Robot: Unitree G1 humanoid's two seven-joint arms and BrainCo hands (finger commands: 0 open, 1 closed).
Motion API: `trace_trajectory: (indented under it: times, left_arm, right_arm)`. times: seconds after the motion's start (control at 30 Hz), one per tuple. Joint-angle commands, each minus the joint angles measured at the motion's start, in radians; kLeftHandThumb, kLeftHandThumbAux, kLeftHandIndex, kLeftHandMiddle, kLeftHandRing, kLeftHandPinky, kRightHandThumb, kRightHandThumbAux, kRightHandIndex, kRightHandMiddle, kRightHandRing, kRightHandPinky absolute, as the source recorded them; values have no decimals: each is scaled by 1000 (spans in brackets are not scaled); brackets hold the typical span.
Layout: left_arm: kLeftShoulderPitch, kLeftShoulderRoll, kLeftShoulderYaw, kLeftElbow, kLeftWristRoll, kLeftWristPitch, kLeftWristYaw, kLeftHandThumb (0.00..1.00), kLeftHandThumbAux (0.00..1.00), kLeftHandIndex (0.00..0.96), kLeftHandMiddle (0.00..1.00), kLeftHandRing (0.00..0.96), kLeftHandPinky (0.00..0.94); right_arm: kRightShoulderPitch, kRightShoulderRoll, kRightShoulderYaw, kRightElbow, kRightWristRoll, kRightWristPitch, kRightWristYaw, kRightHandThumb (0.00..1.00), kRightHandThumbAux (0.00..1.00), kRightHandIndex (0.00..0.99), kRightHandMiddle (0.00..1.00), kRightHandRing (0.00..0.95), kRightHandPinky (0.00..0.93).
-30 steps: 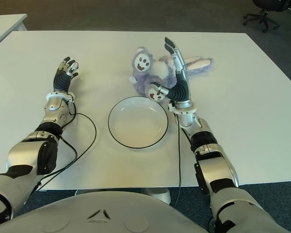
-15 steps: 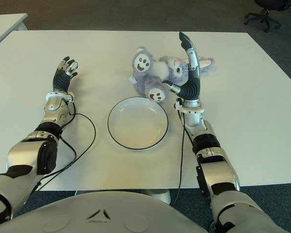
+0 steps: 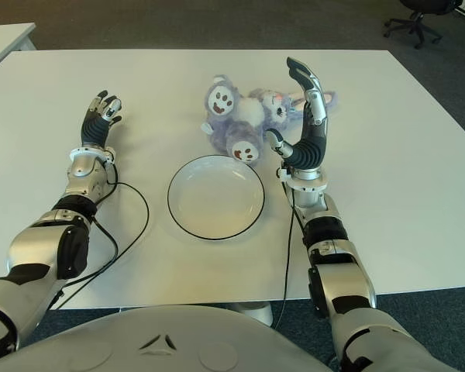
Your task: Put the doll into the plate.
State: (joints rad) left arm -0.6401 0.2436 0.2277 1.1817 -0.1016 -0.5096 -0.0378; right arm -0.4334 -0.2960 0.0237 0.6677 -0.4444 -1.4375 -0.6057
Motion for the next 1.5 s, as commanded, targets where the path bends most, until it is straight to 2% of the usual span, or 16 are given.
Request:
trace_trajectory:
  times: [0.03, 0.27, 0.33, 0.77, 0.93, 1.13, 1.23, 1.3, 1.5]
  left_arm:
    - [102, -21, 11, 66, -7, 62, -32, 0, 471, 3, 142, 165, 187]
    - [97, -18, 9, 67, -5, 70, -27, 0, 473, 0, 148, 167, 166]
    - [97, -18, 8, 67, -4, 70, -25, 0, 475, 0, 148, 167, 190]
    - [98, -18, 9, 65, -5, 65, -25, 0, 471, 9, 150, 178, 205]
    - [98, -19, 9, 64, -5, 63, -22, 0, 469, 7, 144, 171, 177]
    - [98, -19, 10, 64, -7, 64, -23, 0, 468, 7, 148, 171, 167]
    - [97, -21, 11, 63, -8, 64, -24, 0, 471, 7, 151, 176, 202]
    - [98, -21, 10, 62, -8, 63, -24, 0, 470, 7, 150, 177, 194]
    - [97, -24, 9, 60, -7, 62, -24, 0, 466, 10, 146, 166, 142]
  right_arm:
    - [349, 261, -45, 188, -11, -80, -52, 410, 500, 147, 174, 134, 138]
    - [354, 279, -71, 207, -39, -107, -47, 439, 434, 129, 136, 102, 100]
    - [352, 280, -74, 213, -44, -114, -43, 453, 414, 121, 121, 90, 104]
    - [350, 299, -87, 284, -96, -147, -42, 505, 431, 127, 116, 93, 131]
    - [371, 260, -80, 346, -227, -62, -139, 486, 424, 102, 111, 89, 118]
    - [366, 210, -30, 315, -366, 43, -269, 455, 417, 68, 101, 92, 113]
    - [355, 182, 5, 301, -426, 101, -331, 388, 419, 61, 96, 90, 97]
    - [351, 170, 28, 302, -446, 131, -352, 359, 421, 63, 97, 90, 91]
    - [331, 140, 85, 338, -442, 226, -316, 294, 416, 71, 95, 75, 48]
